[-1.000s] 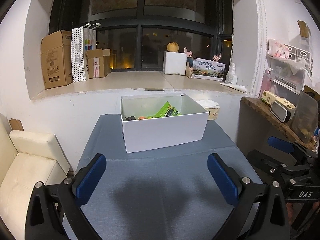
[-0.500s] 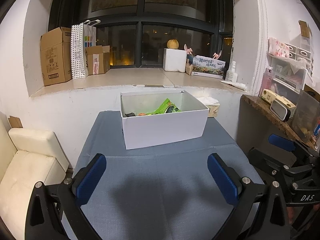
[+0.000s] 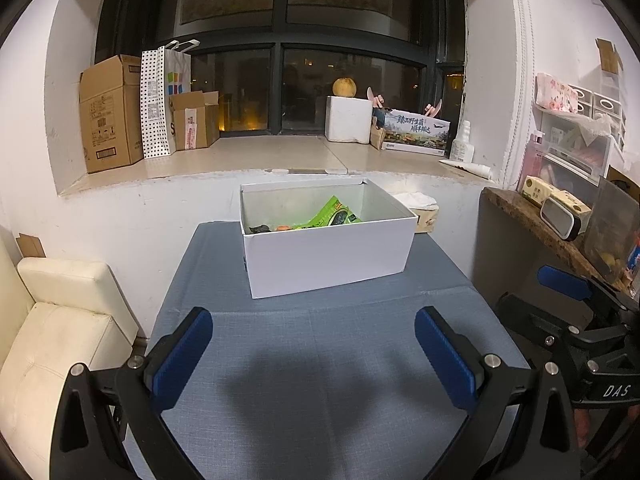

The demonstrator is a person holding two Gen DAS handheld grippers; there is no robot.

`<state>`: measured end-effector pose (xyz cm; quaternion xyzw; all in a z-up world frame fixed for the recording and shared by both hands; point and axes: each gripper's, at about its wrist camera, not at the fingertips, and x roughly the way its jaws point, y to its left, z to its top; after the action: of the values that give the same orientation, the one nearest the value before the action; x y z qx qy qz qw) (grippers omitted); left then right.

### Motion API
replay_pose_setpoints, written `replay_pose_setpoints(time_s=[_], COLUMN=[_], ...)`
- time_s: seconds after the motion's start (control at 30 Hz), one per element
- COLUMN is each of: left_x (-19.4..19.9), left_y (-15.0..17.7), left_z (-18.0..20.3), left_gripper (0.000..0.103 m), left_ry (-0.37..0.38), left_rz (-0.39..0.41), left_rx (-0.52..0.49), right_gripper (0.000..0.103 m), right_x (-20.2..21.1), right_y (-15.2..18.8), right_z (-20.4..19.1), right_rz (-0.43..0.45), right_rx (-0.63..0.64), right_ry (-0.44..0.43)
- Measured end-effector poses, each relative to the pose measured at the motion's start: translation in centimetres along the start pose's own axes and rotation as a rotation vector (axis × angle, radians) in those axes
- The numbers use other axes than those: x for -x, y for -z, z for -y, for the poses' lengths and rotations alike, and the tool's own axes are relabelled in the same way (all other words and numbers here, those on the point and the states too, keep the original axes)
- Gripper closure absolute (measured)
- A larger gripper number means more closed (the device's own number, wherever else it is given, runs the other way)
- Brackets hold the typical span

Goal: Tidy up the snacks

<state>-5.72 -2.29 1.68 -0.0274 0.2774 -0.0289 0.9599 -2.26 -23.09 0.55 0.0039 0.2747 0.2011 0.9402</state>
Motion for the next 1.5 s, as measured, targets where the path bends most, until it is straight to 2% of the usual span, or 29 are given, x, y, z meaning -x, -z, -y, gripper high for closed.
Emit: replay_pose_setpoints(time_s=[1.5], left_x=[0.1], left_y=[0.16], left_z=[-0.21], left_gripper=[0.0], left_ry=[0.025], left_rz=[-0.004], left_rx=[-0.002], right_gripper=[0.0], right_x=[-0.03], right_y=[0.21], right_z=[-0.15], right_rz=[-0.006], right_rx=[-0.003], right_ry=[-0.004])
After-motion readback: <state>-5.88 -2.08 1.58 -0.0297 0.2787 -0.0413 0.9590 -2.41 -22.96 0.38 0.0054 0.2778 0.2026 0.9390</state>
